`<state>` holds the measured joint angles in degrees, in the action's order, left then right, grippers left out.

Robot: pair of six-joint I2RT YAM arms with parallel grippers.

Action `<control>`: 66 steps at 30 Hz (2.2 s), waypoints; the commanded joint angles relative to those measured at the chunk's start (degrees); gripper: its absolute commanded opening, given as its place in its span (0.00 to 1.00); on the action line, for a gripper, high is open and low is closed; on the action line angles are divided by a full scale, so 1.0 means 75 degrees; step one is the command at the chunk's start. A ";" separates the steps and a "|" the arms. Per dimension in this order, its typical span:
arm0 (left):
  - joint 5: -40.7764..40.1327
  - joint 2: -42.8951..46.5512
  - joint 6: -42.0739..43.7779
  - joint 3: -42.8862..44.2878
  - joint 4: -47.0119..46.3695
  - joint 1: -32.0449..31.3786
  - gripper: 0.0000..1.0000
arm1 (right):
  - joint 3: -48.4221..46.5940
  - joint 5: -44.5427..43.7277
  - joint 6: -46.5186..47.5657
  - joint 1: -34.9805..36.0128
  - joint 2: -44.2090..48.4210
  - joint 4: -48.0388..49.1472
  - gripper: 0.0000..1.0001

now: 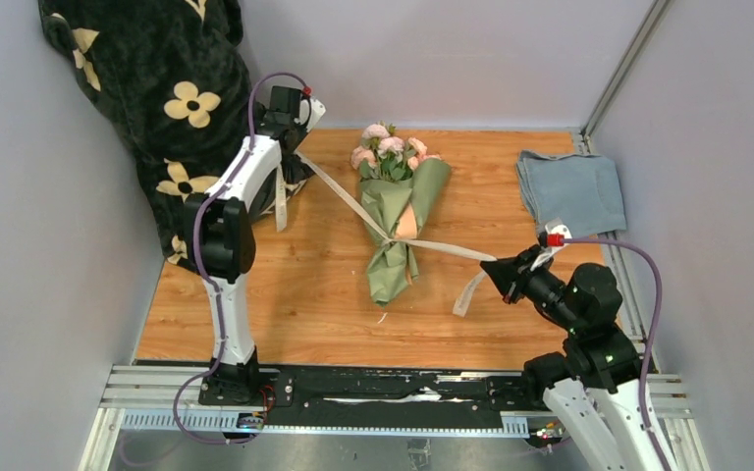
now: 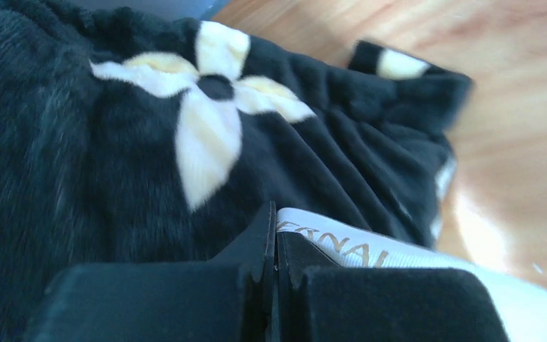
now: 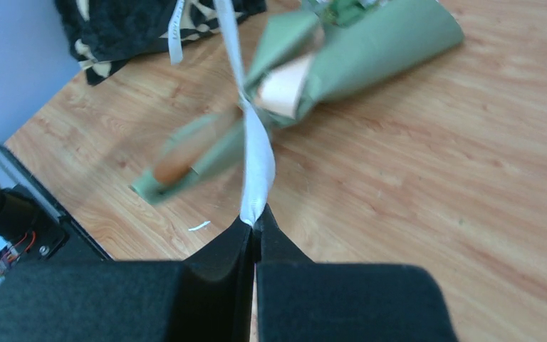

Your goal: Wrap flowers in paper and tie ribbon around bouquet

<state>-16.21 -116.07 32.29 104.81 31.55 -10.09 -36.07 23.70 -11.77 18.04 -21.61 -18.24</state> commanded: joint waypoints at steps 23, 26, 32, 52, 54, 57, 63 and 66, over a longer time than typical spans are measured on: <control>0.3796 0.2890 -0.0585 -0.2304 0.1992 -0.0289 0.00 | -0.0469 -0.1167 0.0062 -0.0238 -0.1369 -0.1811 0.73; 0.4420 0.4294 -0.0691 -0.3083 0.2379 -0.0982 0.00 | -0.1179 -0.1670 0.0660 -0.0220 -0.1548 -0.1661 0.73; 0.5865 0.6177 -0.1335 -0.3602 0.2549 -0.1291 0.00 | -0.1399 0.0282 0.1487 0.0308 -0.2935 0.0317 0.74; 0.6898 0.6917 -0.1929 -0.3567 0.3227 -0.1323 0.00 | -0.2815 0.2528 0.4195 0.3566 -0.9729 0.7245 0.82; 0.6797 0.6929 -0.1933 -0.3495 0.3252 -0.1317 0.00 | -0.2910 0.2419 0.4208 0.3571 -1.0024 0.7252 0.81; 0.6719 0.6899 -0.1889 -0.3401 0.3380 -0.1315 0.00 | -0.2853 0.2182 0.4155 0.3569 -1.0302 0.7448 0.66; 0.6372 0.6908 -0.1835 -0.3453 0.3484 -0.1315 0.00 | -0.2446 0.1837 0.3185 0.3223 -1.0479 0.8602 0.06; 0.6364 0.7026 -0.1854 -0.3585 0.3485 -0.1315 0.00 | -0.2334 0.1828 0.2825 0.3134 -1.0554 0.8945 0.00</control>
<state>32.42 -64.55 18.48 77.78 56.66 -19.97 -55.20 38.70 14.57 42.94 -99.44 41.47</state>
